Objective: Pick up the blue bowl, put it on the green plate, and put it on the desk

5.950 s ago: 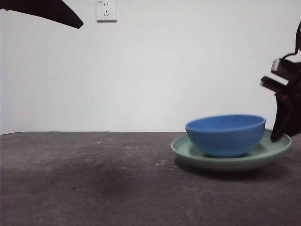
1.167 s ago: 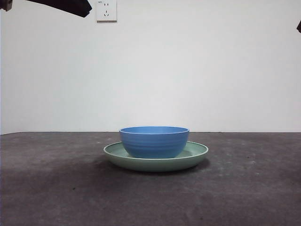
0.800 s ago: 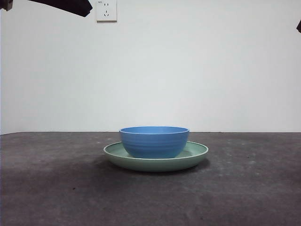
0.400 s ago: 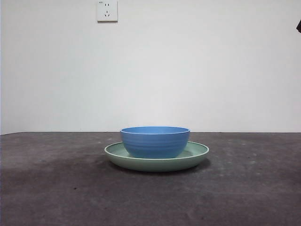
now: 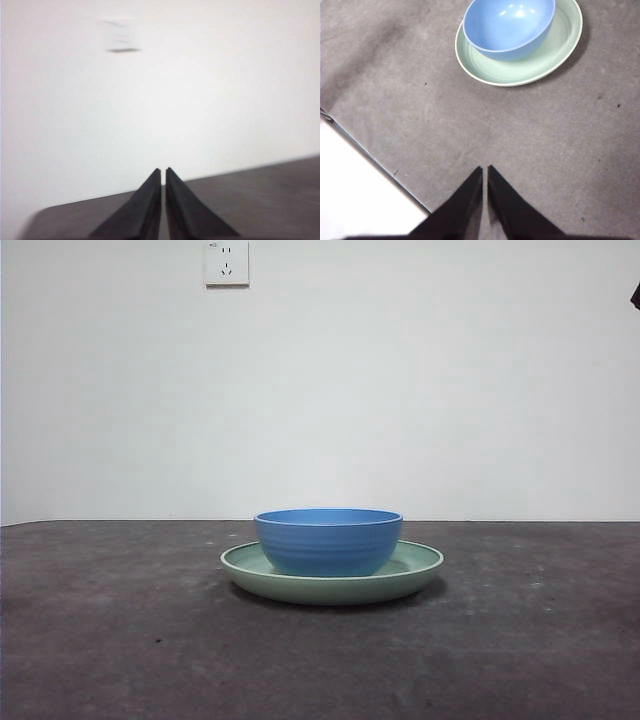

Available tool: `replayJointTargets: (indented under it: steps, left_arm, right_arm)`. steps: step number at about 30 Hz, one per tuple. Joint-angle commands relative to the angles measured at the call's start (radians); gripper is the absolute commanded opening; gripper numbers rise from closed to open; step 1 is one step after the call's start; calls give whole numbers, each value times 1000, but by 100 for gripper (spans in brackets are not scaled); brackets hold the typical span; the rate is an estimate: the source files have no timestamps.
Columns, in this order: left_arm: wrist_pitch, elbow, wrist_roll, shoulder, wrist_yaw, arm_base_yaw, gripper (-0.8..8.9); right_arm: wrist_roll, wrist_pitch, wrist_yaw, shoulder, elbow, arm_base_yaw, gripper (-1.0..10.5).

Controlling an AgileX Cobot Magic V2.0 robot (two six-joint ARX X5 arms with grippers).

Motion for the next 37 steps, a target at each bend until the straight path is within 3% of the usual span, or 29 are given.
replayJointTargets:
  steps: [1,6,18,31,37]
  left_arm:
    - [0,-92,16,-67,-35,53,15]
    - [-2,-253,15,-177,-36,108,15]
    - [-10,-496,-5,-294,-36,112,15]
    - [-190,-530,-27,-324,-36,112,15]
    - [-187,-530,-26,-324,-36,112,15]
  right_arm:
    - [-5,10,-2,6,4,6,11]
    - [-5,10,-2,6,4,6,11]
    - [-5,10,-2,6,4,6,11]
    - [-5,10,-2,6,4,6,11]
    - [-5,11,-2,6,4,6,11]
